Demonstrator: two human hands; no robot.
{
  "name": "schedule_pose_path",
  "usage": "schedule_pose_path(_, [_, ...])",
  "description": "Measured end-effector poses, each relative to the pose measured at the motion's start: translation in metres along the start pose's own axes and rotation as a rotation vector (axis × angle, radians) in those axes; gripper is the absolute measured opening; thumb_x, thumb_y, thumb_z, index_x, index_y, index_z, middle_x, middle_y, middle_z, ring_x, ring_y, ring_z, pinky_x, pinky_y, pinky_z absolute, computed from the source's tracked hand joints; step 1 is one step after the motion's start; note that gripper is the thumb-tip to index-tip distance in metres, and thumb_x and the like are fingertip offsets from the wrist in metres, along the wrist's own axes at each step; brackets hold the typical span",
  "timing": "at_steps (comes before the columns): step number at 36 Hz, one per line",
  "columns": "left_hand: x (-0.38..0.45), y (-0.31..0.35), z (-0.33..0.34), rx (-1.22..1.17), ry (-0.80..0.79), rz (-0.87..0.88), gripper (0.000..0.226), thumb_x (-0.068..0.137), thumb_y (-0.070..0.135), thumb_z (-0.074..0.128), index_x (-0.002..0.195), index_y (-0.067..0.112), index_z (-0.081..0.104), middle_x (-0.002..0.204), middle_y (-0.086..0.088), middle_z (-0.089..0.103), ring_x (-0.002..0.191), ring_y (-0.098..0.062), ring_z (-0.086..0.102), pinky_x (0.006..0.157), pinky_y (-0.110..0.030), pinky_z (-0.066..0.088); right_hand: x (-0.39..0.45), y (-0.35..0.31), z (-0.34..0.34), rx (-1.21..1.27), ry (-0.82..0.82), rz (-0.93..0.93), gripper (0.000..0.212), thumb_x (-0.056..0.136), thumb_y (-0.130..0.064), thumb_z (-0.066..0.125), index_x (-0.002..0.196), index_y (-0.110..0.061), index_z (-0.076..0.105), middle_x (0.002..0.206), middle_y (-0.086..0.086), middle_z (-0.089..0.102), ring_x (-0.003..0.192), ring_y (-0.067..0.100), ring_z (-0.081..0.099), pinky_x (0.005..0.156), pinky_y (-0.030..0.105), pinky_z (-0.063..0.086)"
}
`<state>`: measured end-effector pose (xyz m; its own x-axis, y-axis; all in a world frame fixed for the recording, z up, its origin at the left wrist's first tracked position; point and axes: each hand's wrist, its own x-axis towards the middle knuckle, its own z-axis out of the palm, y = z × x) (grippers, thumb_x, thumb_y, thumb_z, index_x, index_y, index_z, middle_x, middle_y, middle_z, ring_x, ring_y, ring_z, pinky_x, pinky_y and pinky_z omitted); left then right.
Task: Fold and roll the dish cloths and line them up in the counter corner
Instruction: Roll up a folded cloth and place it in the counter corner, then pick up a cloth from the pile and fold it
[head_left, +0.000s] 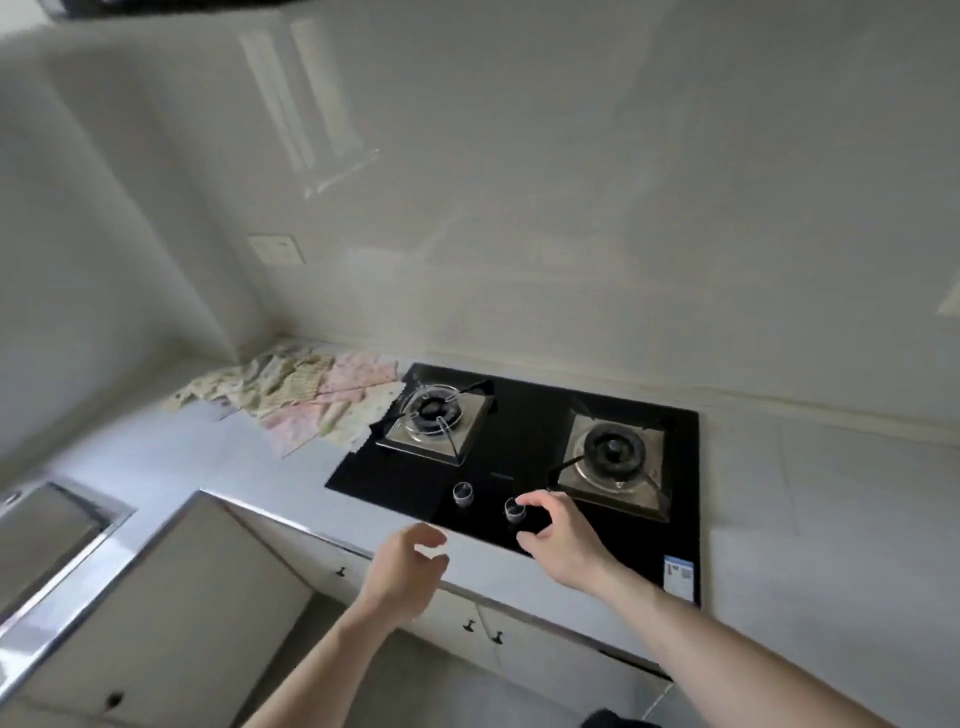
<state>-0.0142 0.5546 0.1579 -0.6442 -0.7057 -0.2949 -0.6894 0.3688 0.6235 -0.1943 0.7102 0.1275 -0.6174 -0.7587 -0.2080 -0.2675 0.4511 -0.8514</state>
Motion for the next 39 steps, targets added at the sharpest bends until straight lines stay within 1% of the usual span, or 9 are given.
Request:
schedule_pose_path(4, [0.000,-0.044,-0.046,-0.060,0.097,-0.026,0.019,0.092,0.022,0.066,0.108,0.032,0.066,0.110,0.015,0.065,0.092,0.000,0.064,0.079,-0.025,0.053,0.016,-0.038,0.042,-0.038,-0.093,-0.046,0.041,0.089,-0.024,0.064,0.128,-0.035,0.056,0.127,-0.014,0.045,0.081,0.008,0.064,0.082,0.020,0.052])
schedule_pose_path(7, [0.004,-0.072,-0.076,-0.113,0.170,-0.041,0.017,0.091,0.021,0.068,0.104,0.033,0.067,0.105,0.014,0.068,0.090,-0.002,0.065,0.081,-0.028,0.055,0.034,-0.063,0.065,-0.090,-0.153,-0.080,0.041,0.090,-0.025,0.064,0.128,-0.035,0.056,0.126,-0.017,0.044,0.082,0.008,0.065,0.076,0.013,0.047])
schedule_pose_path(12, [0.015,-0.108,-0.119,-0.162,0.270,-0.069,0.017,0.089,0.023,0.069,0.101,0.034,0.068,0.102,0.017,0.068,0.089,-0.002,0.067,0.080,-0.027,0.056,0.084,-0.100,0.103,-0.090,-0.218,-0.121,0.038,0.089,-0.025,0.064,0.123,-0.037,0.055,0.124,-0.015,0.045,0.069,0.008,0.065,0.073,0.024,0.056])
schedule_pose_path(15, [0.029,-0.127,-0.142,-0.144,0.293,-0.086,0.016,0.090,0.024,0.068,0.099,0.038,0.066,0.102,0.021,0.066,0.088,0.002,0.064,0.080,-0.024,0.054,0.112,-0.119,0.131,-0.089,-0.246,-0.134,0.038,0.092,-0.021,0.062,0.126,-0.035,0.054,0.123,-0.016,0.045,0.072,0.009,0.065,0.064,0.015,0.051])
schedule_pose_path(22, [0.074,-0.171,-0.186,-0.090,0.279,-0.144,0.018,0.089,0.027,0.068,0.103,0.038,0.067,0.106,0.019,0.066,0.089,0.003,0.063,0.080,-0.019,0.050,0.162,-0.144,0.198,-0.113,-0.376,-0.137,0.038,0.091,-0.022,0.060,0.126,-0.034,0.054,0.123,-0.018,0.041,0.086,0.019,0.066,0.070,0.019,0.053])
schedule_pose_path(26, [0.099,-0.188,-0.208,-0.070,0.294,-0.141,0.015,0.090,0.030,0.069,0.096,0.042,0.066,0.104,0.017,0.065,0.088,0.000,0.062,0.077,-0.016,0.049,0.203,-0.163,0.225,-0.147,-0.409,-0.182,0.037,0.092,-0.021,0.059,0.127,-0.033,0.054,0.123,-0.018,0.041,0.088,0.013,0.063,0.073,0.015,0.052])
schedule_pose_path(29, [0.113,-0.209,-0.221,-0.047,0.258,-0.168,0.019,0.090,0.029,0.069,0.093,0.046,0.061,0.106,0.015,0.065,0.089,0.000,0.063,0.075,-0.013,0.047,0.223,-0.175,0.247,-0.157,-0.406,-0.145,0.036,0.091,-0.020,0.058,0.125,-0.030,0.055,0.122,-0.016,0.041,0.089,0.010,0.061,0.075,0.017,0.052])
schedule_pose_path(33, [0.139,-0.231,-0.236,0.000,0.183,-0.193,0.017,0.088,0.028,0.065,0.094,0.043,0.061,0.108,0.014,0.061,0.095,-0.004,0.063,0.086,-0.023,0.050,0.246,-0.182,0.267,-0.185,-0.392,-0.165,0.035,0.092,-0.022,0.059,0.125,-0.031,0.054,0.126,-0.013,0.041,0.107,0.004,0.052,0.091,0.021,0.048])
schedule_pose_path(39, [0.201,-0.265,-0.271,0.051,0.068,-0.130,0.019,0.086,0.028,0.066,0.099,0.041,0.062,0.110,0.013,0.062,0.097,-0.005,0.064,0.088,-0.024,0.051,0.282,-0.189,0.290,-0.205,-0.277,-0.094,0.037,0.094,-0.019,0.059,0.129,-0.028,0.053,0.129,-0.014,0.039,0.115,0.005,0.046,0.091,0.017,0.045])
